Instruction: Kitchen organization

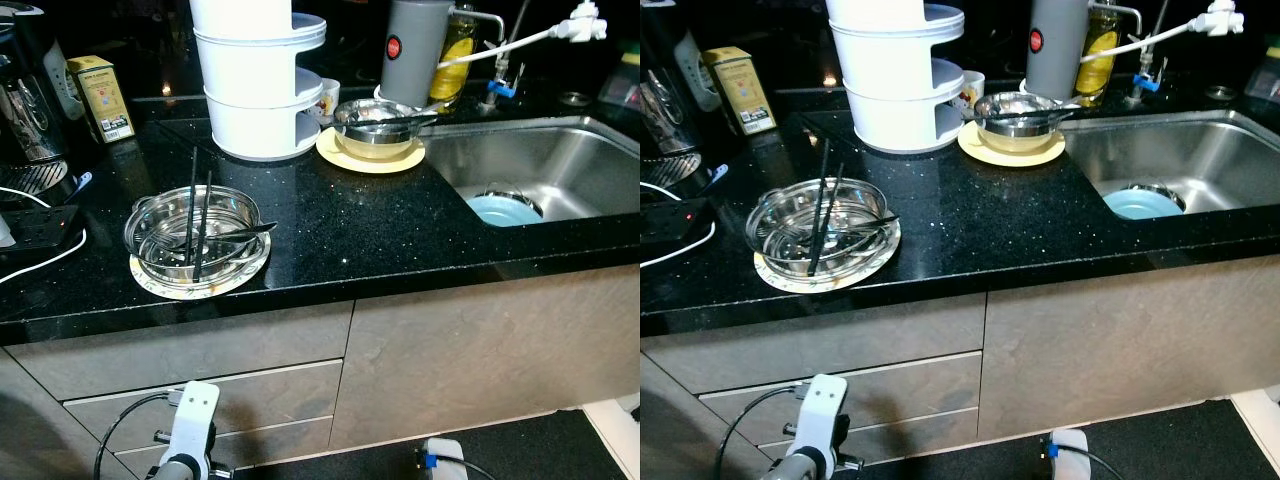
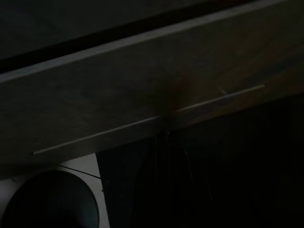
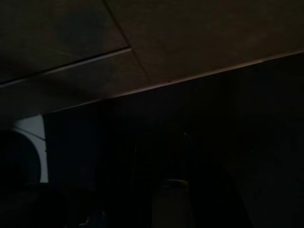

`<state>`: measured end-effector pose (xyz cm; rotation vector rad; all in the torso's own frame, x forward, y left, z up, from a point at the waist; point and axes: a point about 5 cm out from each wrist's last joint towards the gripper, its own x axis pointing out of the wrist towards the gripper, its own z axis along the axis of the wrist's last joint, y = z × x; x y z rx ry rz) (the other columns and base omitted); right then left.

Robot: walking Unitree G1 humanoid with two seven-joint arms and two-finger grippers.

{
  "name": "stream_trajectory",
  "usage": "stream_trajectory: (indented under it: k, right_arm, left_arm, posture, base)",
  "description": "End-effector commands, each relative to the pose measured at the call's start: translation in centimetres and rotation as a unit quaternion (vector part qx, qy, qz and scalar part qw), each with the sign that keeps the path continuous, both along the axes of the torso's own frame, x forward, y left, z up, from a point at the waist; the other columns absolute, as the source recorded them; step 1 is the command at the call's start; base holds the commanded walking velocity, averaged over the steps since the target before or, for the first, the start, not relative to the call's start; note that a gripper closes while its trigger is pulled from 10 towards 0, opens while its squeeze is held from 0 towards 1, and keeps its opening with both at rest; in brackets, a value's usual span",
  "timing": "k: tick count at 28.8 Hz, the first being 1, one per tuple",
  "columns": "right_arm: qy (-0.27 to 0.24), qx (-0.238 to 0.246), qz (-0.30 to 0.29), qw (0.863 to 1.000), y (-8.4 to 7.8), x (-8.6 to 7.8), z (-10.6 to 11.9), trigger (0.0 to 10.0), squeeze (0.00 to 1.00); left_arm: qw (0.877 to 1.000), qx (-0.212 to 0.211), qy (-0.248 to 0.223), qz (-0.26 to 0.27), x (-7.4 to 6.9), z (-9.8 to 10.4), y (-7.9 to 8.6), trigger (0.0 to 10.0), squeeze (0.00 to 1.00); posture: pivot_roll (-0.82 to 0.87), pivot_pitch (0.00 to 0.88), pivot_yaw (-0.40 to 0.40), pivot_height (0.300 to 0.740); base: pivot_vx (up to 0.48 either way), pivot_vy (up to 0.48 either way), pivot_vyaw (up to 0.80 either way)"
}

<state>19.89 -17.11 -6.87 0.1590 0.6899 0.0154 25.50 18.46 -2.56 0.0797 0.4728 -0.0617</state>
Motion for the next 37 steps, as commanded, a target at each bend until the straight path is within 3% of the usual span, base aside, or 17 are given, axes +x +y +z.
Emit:
stream_trajectory:
  k: [1, 6, 11, 14, 19, 23, 26, 31, 37]
  right_arm:
    - [0.017, 0.005, 0.001, 1.0, 0.3, -0.5, -0.4, 10.0, 0.0]
    - [0.013, 0.023, -0.007, 1.0, 1.2, 0.1, -0.2, 10.0, 0.0]
    - [0.017, 0.03, -0.023, 0.999, 1.2, -0.5, -0.5, 10.0, 0.0]
    - [0.025, 0.008, -0.02, 0.999, 0.1, -1.5, -0.9, 10.0, 0.0]
    - [0.019, 0.013, -0.054, 0.998, -1.4, -1.7, -0.8, 10.0, 0.0]
    - [0.018, 0.007, -0.065, 0.998, -2.0, -2.0, -0.8, 10.0, 0.0]
    - [0.015, 0.009, -0.067, 0.998, -2.0, -2.0, -0.7, 10.0, 0.0]
    - [0.016, 0.004, -0.045, 0.999, -1.1, -1.8, -0.8, 10.0, 0.0]
    - [0.017, -0.005, -0.029, 0.999, -1.4, -1.6, -0.7, 10.0, 0.0]
  left_arm:
    - [1.0, 0.003, 0.011, 0.007, -0.4, -0.3, 0.6, 10.0, 0.0]
    - [0.999, 0.011, 0.029, 0.013, -1.0, -0.8, 1.4, 10.0, 0.0]
    - [0.999, 0.006, 0.03, 0.02, -1.3, -1.0, 1.4, 10.0, 0.0]
    - [0.999, 0.001, 0.041, 0.005, -2.0, -1.6, 0.1, 10.0, 0.0]
    - [0.999, -0.002, 0.022, -0.023, -1.9, -1.4, -1.3, 10.0, 0.0]
    - [0.999, -0.008, 0.039, -0.03, -2.3, -2.0, -2.2, 10.0, 0.0]
    - [0.999, -0.008, 0.042, -0.029, -2.4, -2.1, -2.2, 10.0, 0.0]
    - [0.999, -0.022, 0.04, 0.03, -3.0, -2.3, -1.4, 10.0, 0.0]
    - [0.998, -0.012, 0.05, 0.022, -3.4, -2.6, -1.3, 10.0, 0.0]
  posture:
    - [-0.01, 0.058, -0.011, 0.74]
    - [-0.01, 0.036, 0.005, 0.74]
    - [-0.03, 0.048, 0.02, 0.74]
    - [-0.09, 0.082, 0.027, 0.74]
    - [-0.09, 0.094, 0.035, 0.74]
    - [-0.11, 0.101, 0.026, 0.74]
    - [-0.11, 0.101, 0.026, 0.74]
    - [-0.11, 0.128, 0.028, 0.74]
    - [-0.11, 0.134, 0.005, 0.74]
  base:
    - [0.0, 0.0, 0.0]
    - [0.0, 0.0, 0.0]
    - [0.0, 0.0, 0.0]
    - [0.0, 0.0, 0.0]
    - [0.0, 0.0, 0.0]
    - [0.0, 0.0, 0.0]
    - [0.0, 0.0, 0.0]
    - [0.0, 0.0, 0.0]
    - [0.0, 0.0, 0.0]
